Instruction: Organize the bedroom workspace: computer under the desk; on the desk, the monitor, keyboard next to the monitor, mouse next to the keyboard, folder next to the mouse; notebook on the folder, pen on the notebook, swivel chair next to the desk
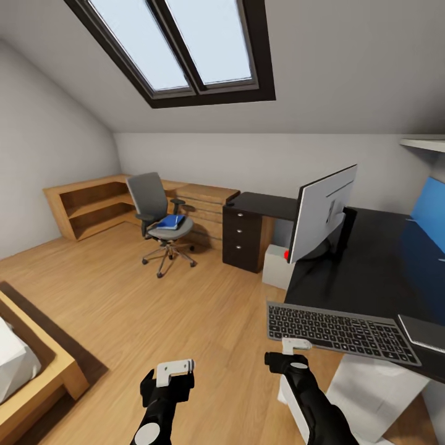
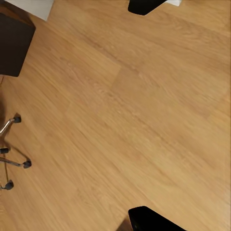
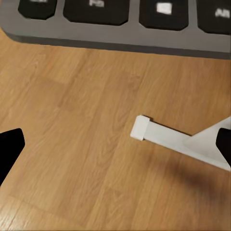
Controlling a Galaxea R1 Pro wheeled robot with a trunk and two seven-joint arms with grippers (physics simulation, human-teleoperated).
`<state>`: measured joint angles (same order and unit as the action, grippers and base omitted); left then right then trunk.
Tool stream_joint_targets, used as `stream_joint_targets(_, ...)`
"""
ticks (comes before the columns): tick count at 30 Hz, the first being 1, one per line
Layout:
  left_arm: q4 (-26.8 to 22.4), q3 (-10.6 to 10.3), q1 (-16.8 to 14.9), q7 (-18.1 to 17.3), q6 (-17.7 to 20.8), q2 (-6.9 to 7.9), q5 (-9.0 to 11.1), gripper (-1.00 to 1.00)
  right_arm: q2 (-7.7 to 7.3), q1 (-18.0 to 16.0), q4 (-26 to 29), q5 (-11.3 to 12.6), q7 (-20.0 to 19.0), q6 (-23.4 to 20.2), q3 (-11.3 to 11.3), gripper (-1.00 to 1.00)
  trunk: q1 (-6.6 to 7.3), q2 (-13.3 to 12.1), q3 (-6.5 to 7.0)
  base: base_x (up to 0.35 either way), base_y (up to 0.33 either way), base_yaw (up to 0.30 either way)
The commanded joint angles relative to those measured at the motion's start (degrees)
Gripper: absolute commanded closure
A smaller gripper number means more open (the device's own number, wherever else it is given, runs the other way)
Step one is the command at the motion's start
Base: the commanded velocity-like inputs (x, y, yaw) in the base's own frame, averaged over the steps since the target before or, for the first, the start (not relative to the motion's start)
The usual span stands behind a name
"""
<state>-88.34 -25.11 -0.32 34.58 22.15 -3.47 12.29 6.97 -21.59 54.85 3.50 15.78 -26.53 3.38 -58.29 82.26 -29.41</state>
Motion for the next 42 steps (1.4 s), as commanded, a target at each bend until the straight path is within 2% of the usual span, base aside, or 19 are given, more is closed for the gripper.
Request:
stream_joint_targets(1,-0.1,-0.1,0.0,0.4,0.2,0.02,0.4,-1.00,-0.03,0.0,0.1,0.4,0.5,-0.2,0.2,-1.00,-0.01,0.0,-0.05,0.041,0.000,0.000)
stream_joint_targets(11,-0.1,-0.1,0.0,0.4,0.2,0.02,0.5,-1.00,-0.03,0.0,0.1,0.4,0.5,-0.2,0.1,-1.00,-0.01,0.0,-0.05,0.174,0.017,0.000)
stream_joint_targets(26,-0.1,-0.3,0.0,0.3,0.2,-0.05,0.4,-1.00,-0.03,0.0,0.1,0.3,0.5,-0.2,0.1,-1.00,-0.01,0.0,-0.05,0.018,0.003,0.000)
stream_joint_targets(42,-0.1,-0.3,0.0,0.3,0.2,-0.05,0.4,-1.00,-0.03,0.0,0.2,0.3,0.5,-0.2,0.1,-1.00,-0.01,0.0,-0.05,0.105,0.102,0.000)
